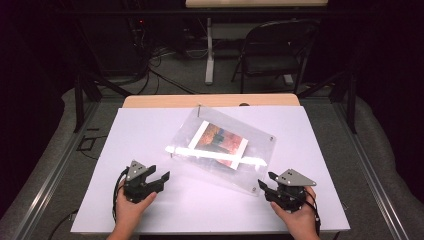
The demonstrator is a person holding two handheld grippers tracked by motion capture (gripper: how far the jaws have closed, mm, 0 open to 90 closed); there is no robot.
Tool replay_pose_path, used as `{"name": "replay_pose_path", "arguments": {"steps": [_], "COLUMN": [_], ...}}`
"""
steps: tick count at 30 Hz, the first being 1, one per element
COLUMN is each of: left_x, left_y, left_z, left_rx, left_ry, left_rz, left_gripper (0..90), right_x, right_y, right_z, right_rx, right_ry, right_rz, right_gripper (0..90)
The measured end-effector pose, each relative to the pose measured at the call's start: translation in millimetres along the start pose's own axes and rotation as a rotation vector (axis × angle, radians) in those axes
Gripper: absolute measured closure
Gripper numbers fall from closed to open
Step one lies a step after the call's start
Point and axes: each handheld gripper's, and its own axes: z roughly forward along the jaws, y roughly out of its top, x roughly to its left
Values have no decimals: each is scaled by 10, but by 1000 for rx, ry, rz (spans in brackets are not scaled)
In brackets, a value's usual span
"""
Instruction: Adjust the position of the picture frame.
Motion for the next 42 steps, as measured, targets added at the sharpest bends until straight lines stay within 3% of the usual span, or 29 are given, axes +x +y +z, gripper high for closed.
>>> {"name": "replay_pose_path", "arguments": {"steps": [6,10,15,19,24,32,42], "left_x": [125,181,210,238,214,190,176], "left_y": [95,150,221,276,314,356,386], "left_z": [132,277,471,570,676,771,821], "left_rx": [19,52,82,84,91,93,90], "left_ry": [19,39,53,55,38,41,48], "left_rz": [-14,4,34,16,33,46,75], "left_gripper": [543,600,647,680,711,787,809], "right_x": [-30,-63,-69,-56,-57,-54,-25], "right_y": [-6,-16,-17,-14,-17,-16,-6], "right_z": [-4,4,-10,-19,-24,-28,-19], "right_rx": [2,2,1,-4,1,5,12], "right_ry": [12,16,23,19,24,52,79], "right_rz": [31,58,65,62,67,82,118], "right_gripper": [522,518,527,528,542,605,643]}}
